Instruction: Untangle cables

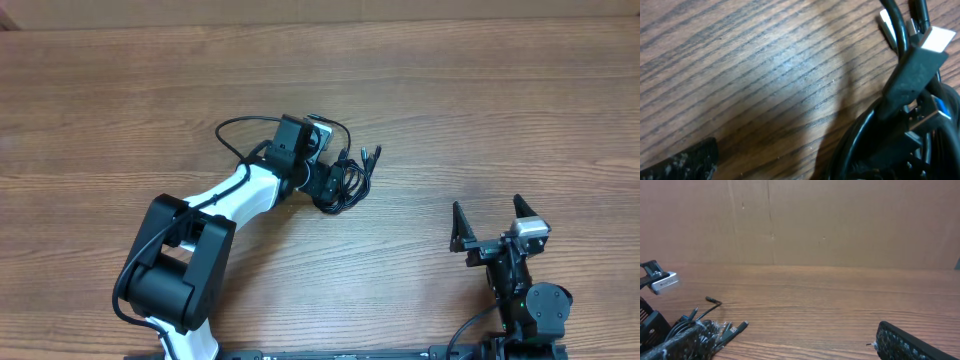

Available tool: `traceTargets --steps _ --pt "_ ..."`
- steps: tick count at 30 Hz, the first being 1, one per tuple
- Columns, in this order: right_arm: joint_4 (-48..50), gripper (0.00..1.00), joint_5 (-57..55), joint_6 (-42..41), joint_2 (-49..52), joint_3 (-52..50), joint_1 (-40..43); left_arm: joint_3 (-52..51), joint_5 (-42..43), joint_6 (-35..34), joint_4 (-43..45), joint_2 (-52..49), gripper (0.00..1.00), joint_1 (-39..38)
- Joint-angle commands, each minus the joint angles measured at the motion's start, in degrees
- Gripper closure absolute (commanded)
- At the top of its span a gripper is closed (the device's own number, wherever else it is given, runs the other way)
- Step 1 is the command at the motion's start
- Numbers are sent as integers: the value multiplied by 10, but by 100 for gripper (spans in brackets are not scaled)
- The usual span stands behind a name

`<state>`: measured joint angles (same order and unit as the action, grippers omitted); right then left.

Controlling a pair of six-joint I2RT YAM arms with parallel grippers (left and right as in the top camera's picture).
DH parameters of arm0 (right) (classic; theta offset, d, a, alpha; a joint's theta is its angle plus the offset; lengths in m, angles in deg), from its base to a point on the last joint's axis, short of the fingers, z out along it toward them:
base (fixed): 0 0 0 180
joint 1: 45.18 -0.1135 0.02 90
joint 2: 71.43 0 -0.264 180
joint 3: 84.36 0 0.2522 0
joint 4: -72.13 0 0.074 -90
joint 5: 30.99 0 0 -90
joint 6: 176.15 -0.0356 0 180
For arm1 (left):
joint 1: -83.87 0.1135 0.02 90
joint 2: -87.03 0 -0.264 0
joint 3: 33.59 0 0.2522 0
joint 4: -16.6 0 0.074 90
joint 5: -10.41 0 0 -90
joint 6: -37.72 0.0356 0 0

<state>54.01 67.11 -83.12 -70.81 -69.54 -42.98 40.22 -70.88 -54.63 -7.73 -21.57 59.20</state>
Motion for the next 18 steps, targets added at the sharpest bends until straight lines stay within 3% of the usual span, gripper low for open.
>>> traceTargets --steps 1,4,8,18 --pt "2 0 -5 1 -4 -6 -3 10 0 11 -7 -8 0 -5" --pt "2 0 -5 1 -4 -6 -3 10 0 11 -10 -8 2 -5" --pt "2 0 -5 1 -4 -6 -3 9 0 11 -15 -8 12 -5" --pt "2 0 -5 1 -4 -6 -3 7 1 11 -19 -8 11 -5"
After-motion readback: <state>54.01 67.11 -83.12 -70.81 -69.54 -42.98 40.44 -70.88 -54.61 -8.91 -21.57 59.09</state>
